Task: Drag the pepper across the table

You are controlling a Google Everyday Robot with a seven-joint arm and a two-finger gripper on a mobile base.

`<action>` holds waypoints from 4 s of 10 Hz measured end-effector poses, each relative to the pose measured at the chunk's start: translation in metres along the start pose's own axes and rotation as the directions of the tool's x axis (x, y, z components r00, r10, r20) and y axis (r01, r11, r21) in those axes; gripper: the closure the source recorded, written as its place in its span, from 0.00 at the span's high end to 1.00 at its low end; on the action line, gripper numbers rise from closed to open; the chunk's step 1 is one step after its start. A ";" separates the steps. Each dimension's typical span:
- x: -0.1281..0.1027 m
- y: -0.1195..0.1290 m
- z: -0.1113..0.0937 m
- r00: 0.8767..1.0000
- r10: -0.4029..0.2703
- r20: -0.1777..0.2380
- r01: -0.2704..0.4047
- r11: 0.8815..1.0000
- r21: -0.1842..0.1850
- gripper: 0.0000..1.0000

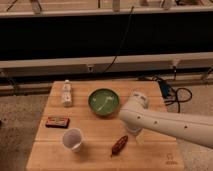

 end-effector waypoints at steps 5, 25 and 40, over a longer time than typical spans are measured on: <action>-0.007 0.000 0.015 0.999 -0.044 0.029 0.044 0.999 -0.005 0.80; -0.034 0.013 0.052 0.972 -0.198 0.130 0.197 0.980 0.014 0.80; -0.056 0.016 0.056 0.954 -0.233 0.191 0.230 0.972 0.038 0.80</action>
